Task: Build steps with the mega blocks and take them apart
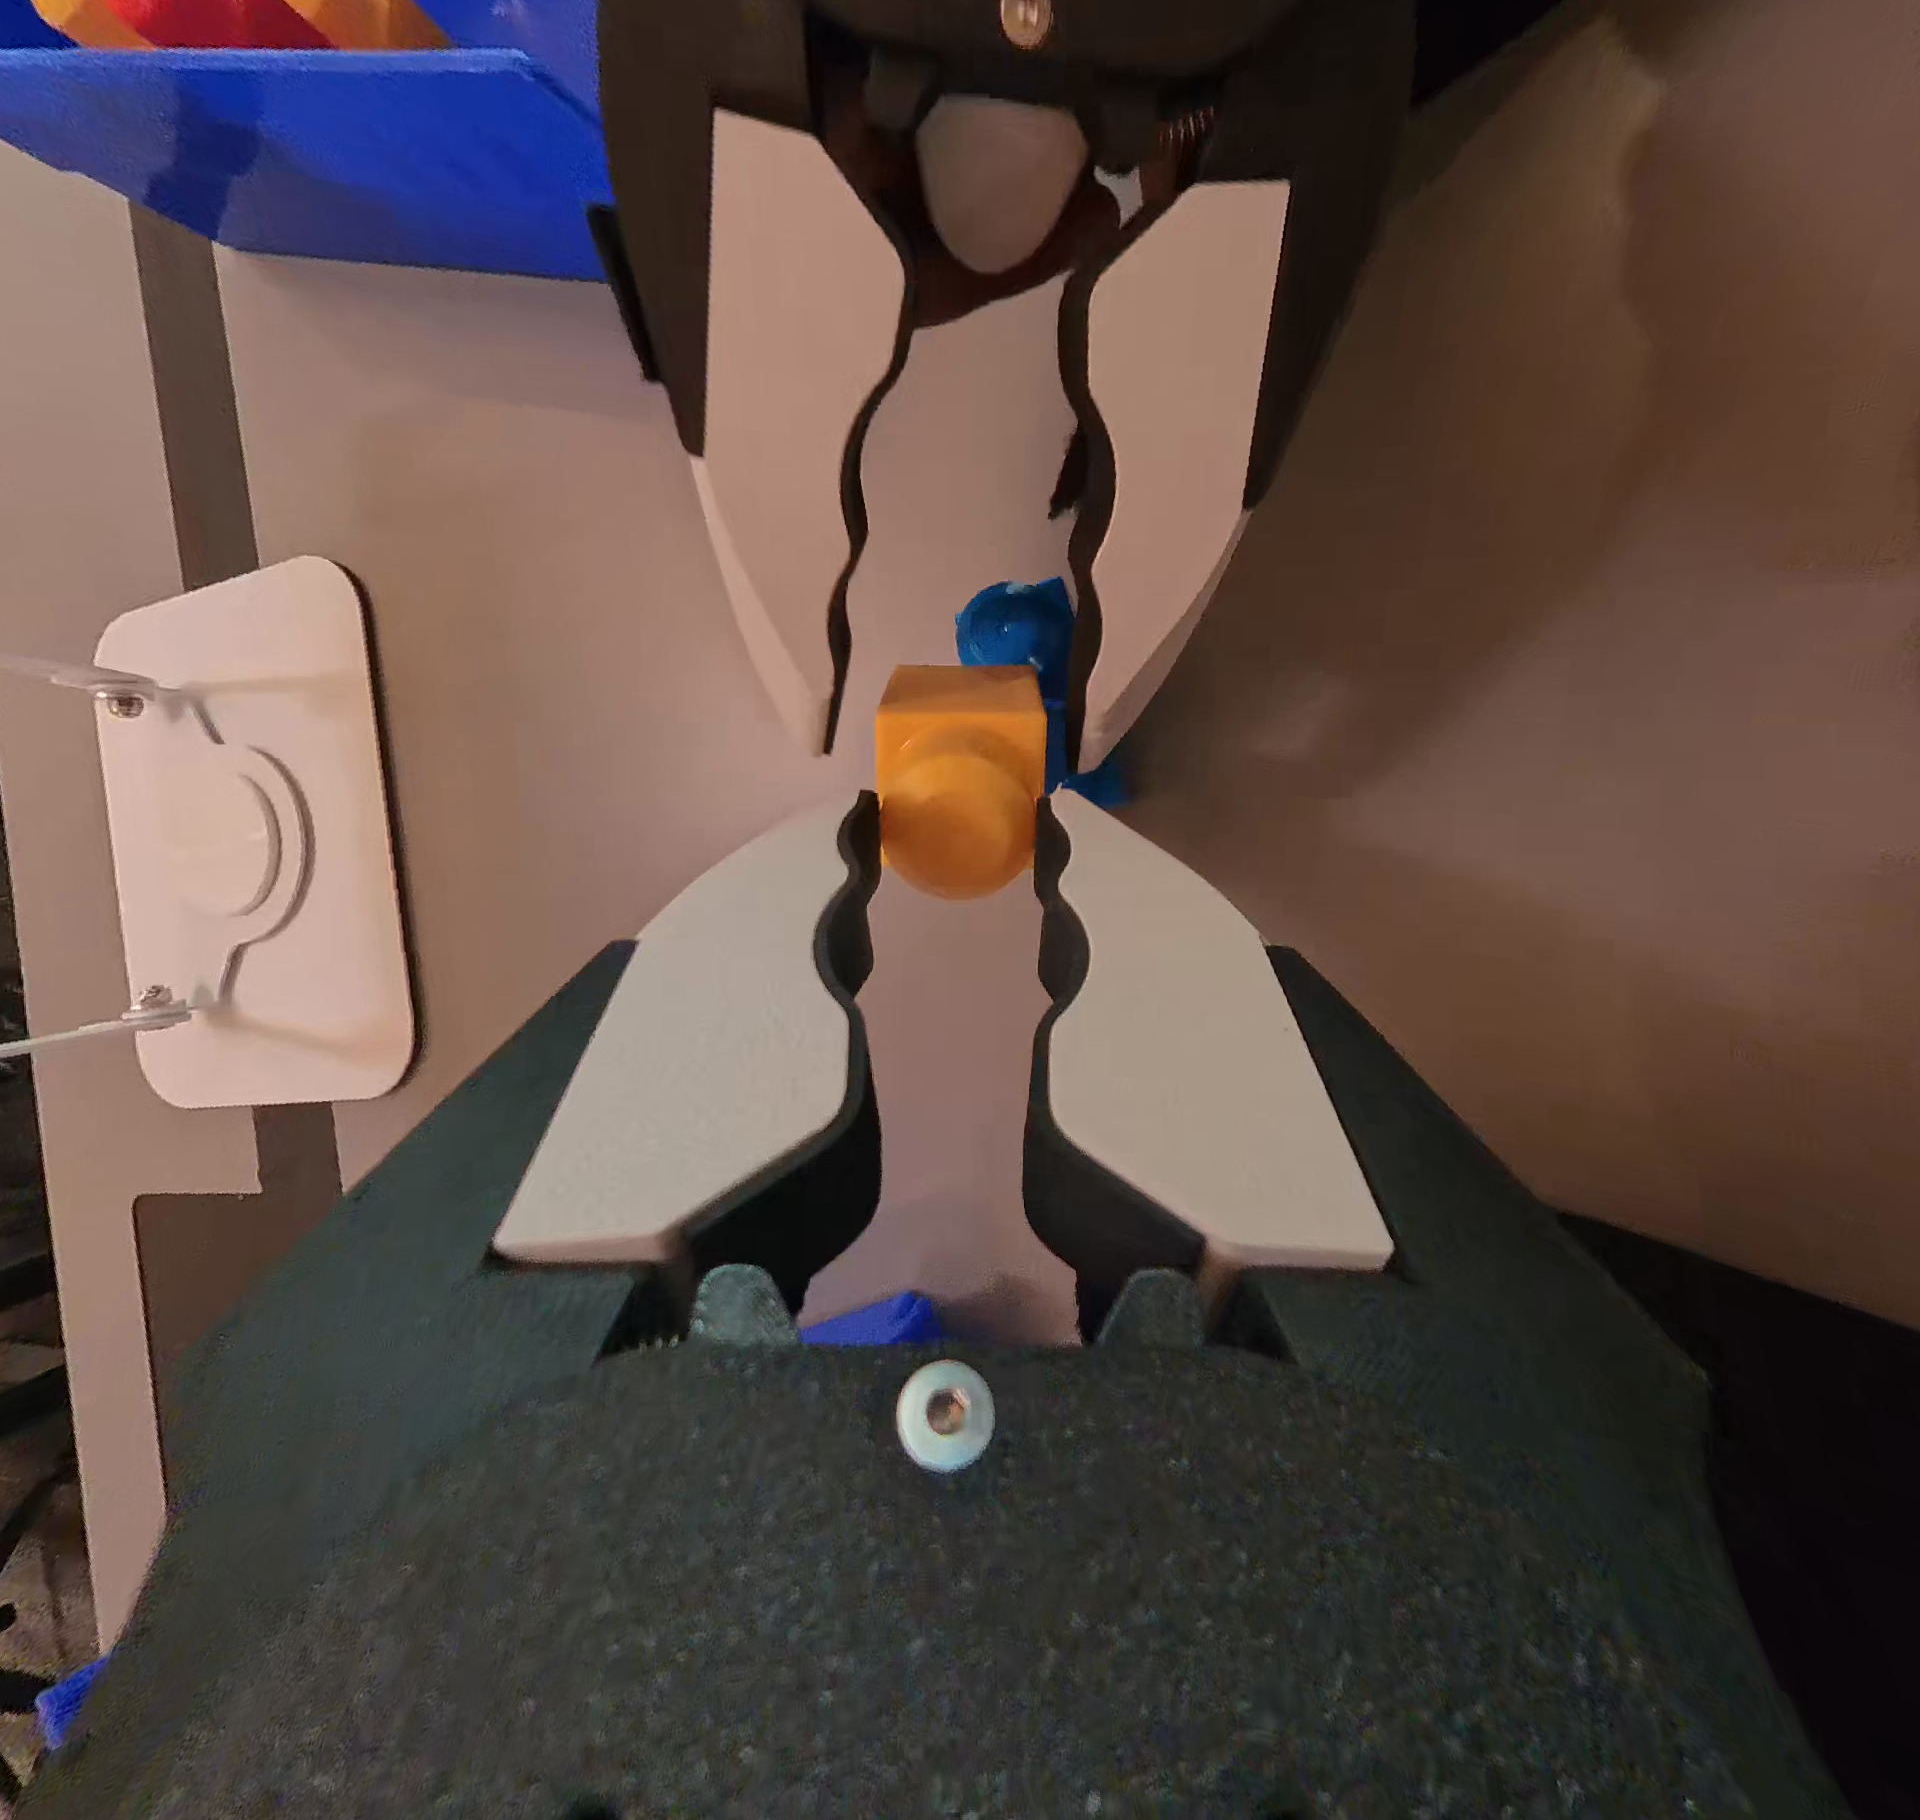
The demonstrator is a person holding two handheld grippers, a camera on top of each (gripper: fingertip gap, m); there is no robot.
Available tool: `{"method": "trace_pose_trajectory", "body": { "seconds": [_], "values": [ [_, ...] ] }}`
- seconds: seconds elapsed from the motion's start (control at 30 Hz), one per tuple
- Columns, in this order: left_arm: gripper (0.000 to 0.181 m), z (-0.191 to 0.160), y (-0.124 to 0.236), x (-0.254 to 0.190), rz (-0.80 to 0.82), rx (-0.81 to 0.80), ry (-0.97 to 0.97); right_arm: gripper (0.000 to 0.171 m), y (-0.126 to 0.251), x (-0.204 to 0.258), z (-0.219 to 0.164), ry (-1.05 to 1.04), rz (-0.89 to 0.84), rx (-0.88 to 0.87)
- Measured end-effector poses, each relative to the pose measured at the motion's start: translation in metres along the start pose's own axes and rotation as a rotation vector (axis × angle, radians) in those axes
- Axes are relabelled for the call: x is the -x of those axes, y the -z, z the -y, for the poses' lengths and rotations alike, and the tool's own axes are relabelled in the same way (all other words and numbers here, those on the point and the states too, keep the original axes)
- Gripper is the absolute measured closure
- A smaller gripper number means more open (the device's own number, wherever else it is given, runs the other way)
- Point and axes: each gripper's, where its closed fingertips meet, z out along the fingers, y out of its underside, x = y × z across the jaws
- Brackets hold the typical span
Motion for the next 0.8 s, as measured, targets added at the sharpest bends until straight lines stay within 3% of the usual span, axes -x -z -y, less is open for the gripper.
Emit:
{"method": "trace_pose_trajectory", "body": {
  "seconds": [0.1,0.23,0.43,0.57,0.8],
  "values": [
    [0.153,0.006,0.001,0.001,0.010,-0.032,0.006,0.135,0.000,-0.001,-0.002,0.002,-0.007,0.001],
    [0.153,0.015,0.009,0.006,0.040,-0.123,0.030,0.136,0.007,-0.006,0.007,-0.020,-0.012,-0.067],
    [0.131,0.036,0.036,0.026,0.119,-0.455,0.200,0.136,0.041,-0.023,0.042,-0.221,0.059,-0.396],
    [0.136,0.045,0.037,0.024,0.050,-0.649,0.332,0.136,0.065,-0.031,0.061,-0.343,0.128,-0.610],
    [0.140,0.061,0.018,0.009,-0.051,-0.778,0.396,0.136,0.071,-0.031,0.062,-0.368,0.180,-0.657]
  ]
}}
